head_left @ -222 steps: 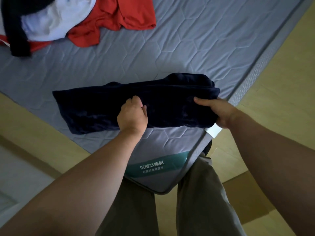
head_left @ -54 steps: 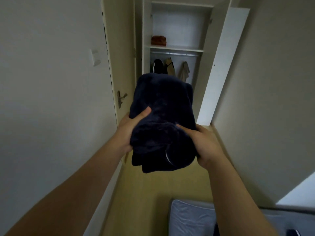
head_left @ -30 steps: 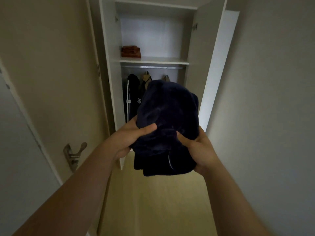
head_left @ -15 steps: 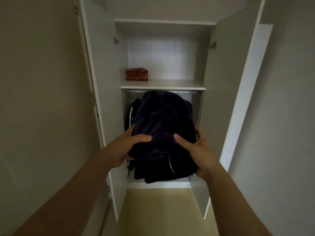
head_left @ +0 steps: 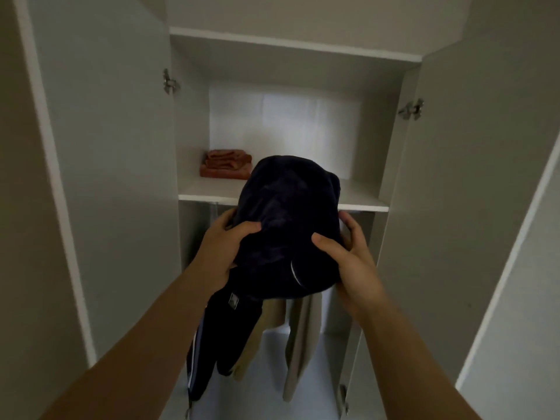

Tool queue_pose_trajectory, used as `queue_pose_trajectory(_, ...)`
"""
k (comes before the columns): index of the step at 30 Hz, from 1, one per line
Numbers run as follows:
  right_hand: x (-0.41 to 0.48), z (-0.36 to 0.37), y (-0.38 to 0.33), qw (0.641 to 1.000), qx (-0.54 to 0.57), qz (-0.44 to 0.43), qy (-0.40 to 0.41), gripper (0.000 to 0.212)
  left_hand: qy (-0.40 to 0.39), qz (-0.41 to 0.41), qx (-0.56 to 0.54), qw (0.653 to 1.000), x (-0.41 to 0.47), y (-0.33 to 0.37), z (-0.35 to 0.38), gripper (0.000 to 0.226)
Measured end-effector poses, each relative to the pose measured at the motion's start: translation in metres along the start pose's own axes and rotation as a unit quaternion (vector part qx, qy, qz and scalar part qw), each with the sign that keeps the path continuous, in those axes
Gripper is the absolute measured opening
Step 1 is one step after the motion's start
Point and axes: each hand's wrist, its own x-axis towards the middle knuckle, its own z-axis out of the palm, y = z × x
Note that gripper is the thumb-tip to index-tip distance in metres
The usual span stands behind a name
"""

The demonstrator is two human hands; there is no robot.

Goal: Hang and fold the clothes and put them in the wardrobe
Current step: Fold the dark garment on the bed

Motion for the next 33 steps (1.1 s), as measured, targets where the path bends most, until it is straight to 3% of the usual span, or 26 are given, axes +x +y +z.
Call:
queue_pose_trajectory(9,0.232,-0.022,0.028,0.996,-0.056,-0.061,0.035,0.060,0.019,0.065,-0.011,0.998,0.231,-0.012,0.039,0.045)
queue_pose_trajectory(14,0.351,-0.040,0.046,0.994,-0.068,-0.074,0.038,0.067,0.050,0.075,-0.001,0.996,0.340,-0.023,0.053,0.054)
queue_pose_trajectory(22,0.537,-0.038,0.055,0.994,-0.079,-0.077,0.015,0.065,0.051,0.069,0.013,0.996,0.498,-0.003,0.059,0.037)
queue_pose_trajectory(30,0.693,-0.010,0.105,0.989,-0.134,-0.067,0.010,0.050,0.074,0.052,0.074,0.993,0.648,-0.010,0.018,0.038)
queue_pose_trajectory(33,0.733,-0.013,0.148,0.966,-0.258,-0.011,-0.016,0.050,0.061,0.048,0.190,0.979,0.694,-0.049,-0.001,0.032)
